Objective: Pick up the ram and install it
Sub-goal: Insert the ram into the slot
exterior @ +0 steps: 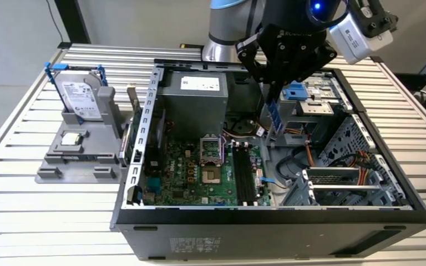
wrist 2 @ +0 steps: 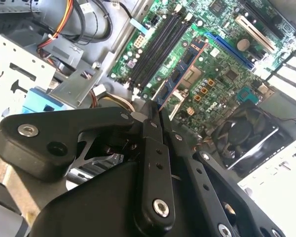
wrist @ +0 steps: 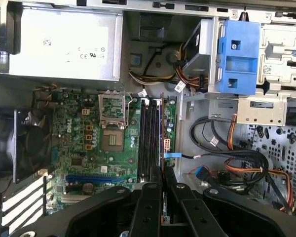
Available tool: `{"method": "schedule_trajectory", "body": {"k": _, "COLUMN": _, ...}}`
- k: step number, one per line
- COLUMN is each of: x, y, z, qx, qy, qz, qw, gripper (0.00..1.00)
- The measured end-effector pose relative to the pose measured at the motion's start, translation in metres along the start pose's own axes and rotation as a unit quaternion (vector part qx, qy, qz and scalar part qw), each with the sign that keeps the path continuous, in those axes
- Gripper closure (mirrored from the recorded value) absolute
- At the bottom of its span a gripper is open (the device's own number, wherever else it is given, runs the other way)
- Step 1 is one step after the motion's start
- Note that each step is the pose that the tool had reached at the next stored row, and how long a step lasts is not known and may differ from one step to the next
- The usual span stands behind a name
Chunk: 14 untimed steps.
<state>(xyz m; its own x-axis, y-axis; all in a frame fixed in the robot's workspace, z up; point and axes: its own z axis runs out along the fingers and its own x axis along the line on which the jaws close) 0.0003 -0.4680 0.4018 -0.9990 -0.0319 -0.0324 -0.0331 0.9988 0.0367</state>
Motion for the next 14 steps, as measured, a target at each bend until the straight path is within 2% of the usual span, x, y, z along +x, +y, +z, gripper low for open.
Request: {"method": "schedule_trajectory", "body": {"k": 14, "x": -0.0002, "y": -0.0010, "z": 0.0255, "qx": 0.0001, "qy": -0.0003, "qz": 0.007, "qw": 0.99997, "gripper": 1.00}}
